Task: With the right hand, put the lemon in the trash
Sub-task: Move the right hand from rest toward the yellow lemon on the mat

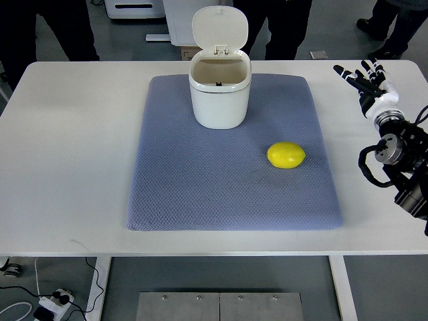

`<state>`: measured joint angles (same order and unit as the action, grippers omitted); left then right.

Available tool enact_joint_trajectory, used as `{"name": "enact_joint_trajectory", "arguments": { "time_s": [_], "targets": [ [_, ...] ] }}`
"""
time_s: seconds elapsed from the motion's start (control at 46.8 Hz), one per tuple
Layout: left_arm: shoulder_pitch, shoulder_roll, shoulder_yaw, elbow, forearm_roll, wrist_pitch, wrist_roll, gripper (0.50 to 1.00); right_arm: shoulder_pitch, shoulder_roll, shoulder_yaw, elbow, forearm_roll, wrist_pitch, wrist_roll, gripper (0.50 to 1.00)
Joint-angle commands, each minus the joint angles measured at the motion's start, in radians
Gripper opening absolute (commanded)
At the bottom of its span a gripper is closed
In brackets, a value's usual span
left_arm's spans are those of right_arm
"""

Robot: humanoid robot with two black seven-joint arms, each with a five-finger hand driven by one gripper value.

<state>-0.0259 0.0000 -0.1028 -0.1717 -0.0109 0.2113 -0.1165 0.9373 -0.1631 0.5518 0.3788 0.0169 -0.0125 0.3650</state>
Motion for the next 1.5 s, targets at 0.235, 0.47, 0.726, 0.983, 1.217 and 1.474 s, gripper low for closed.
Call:
{"name": "enact_joint_trajectory", "arguments": {
  "time_s": [0.235, 0.47, 0.726, 0.983, 1.217, 1.474],
  "targets": [
    [-0.002, 0.000, 0.003, -0.002, 0.005, -0.010, 0.000, 1.000, -0.005, 0.004, -0.009, 0.002, -0.003, 0.000, 0.002, 1.000],
    [0.001, 0.000, 0.002, 0.000, 0.005, -0.012, 0.000, 1.000, -0.003, -0.012, -0.041, 0.002, -0.008, 0.003, 0.002, 1.000],
    [0.001, 0.000, 0.003, 0.000, 0.005, -0.012, 0.000, 1.000, 0.002, -0.056, -0.110, 0.038, -0.011, 0.005, 0.003, 1.000],
    [0.001, 0.000, 0.003, 0.000, 0.005, -0.012, 0.000, 1.000, -0.005, -0.269, -0.263, 0.270, -0.014, 0.005, 0.071, 1.000],
    [0.001, 0.000, 0.003, 0.000, 0.005, -0.012, 0.000, 1.000, -0.031, -0.450, -0.314, 0.491, -0.162, 0.005, 0.138, 1.000],
    [0.001, 0.000, 0.003, -0.002, 0.005, -0.012, 0.000, 1.000, -0.104, -0.601, -0.365, 0.701, -0.353, -0.011, 0.207, 1.000]
  ]
}}
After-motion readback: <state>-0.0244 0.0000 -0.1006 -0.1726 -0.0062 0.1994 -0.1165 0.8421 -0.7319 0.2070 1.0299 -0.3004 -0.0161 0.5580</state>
